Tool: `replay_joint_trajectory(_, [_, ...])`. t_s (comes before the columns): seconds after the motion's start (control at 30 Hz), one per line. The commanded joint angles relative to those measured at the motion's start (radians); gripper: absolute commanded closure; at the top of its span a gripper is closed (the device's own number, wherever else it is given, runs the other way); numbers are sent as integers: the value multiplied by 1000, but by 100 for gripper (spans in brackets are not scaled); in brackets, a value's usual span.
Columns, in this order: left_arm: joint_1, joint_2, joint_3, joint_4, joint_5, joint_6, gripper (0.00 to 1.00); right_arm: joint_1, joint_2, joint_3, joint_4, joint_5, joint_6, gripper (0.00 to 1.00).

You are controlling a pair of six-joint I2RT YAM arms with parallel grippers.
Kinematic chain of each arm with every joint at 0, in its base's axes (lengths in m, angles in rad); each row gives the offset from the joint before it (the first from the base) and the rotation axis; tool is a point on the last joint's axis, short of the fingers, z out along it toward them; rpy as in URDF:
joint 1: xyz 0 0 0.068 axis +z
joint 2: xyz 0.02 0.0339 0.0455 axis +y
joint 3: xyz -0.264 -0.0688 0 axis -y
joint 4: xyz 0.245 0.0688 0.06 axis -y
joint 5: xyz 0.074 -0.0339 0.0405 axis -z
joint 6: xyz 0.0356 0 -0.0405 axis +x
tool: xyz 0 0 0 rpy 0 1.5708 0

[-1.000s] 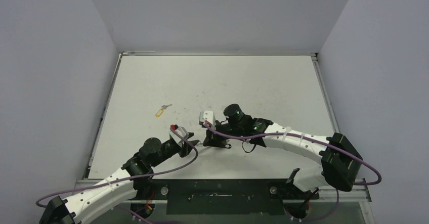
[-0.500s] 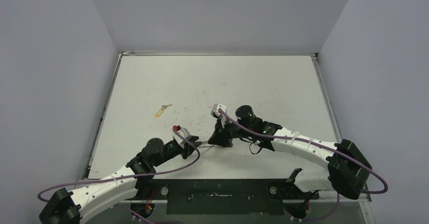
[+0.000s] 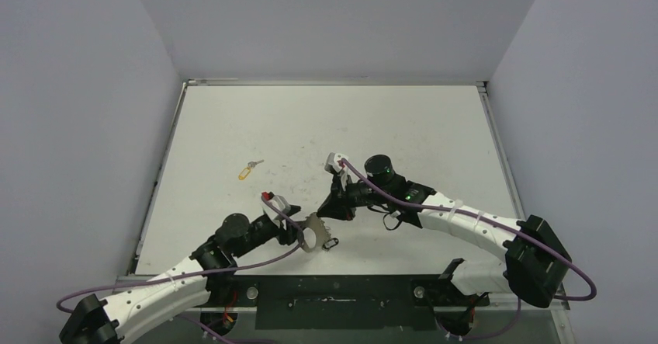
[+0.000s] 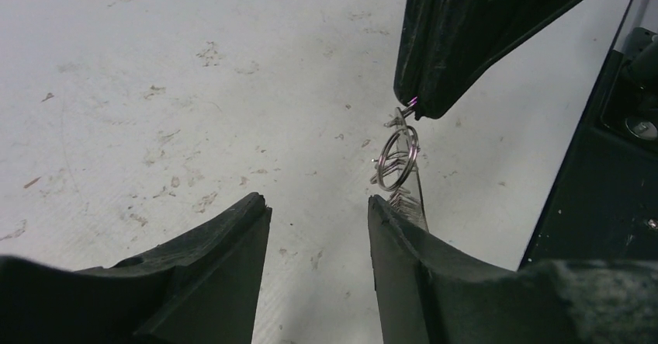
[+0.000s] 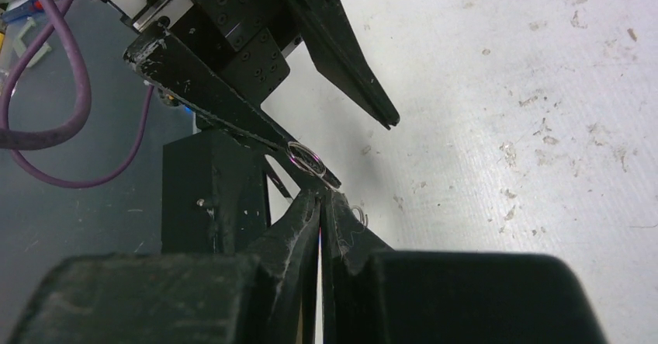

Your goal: Put the keys on the keyring

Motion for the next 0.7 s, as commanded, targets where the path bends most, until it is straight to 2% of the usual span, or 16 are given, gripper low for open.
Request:
replay_joint_trajectory(0.0, [-7,-94,73,-122,-115,-13,51,-2,-16,70,-24,-39,-71,100])
replay_joint_trajectory(0.2, [-6,-216,124,-292,-275,-64,45,-17,7,46,-21,0,-50,100])
replay_joint_trajectory(0.33, [-6,-222,154,-330,-327,-135,40,-37,26,23,4,40,-19,100])
replay_joint_trajectory(0.53, [-6,-89,213,-343,-317,-242,33,-106,63,7,33,86,59,100])
replay_joint_trajectory(0.67, [-6,53,264,-329,-246,-274,32,-160,74,-43,89,91,95,100])
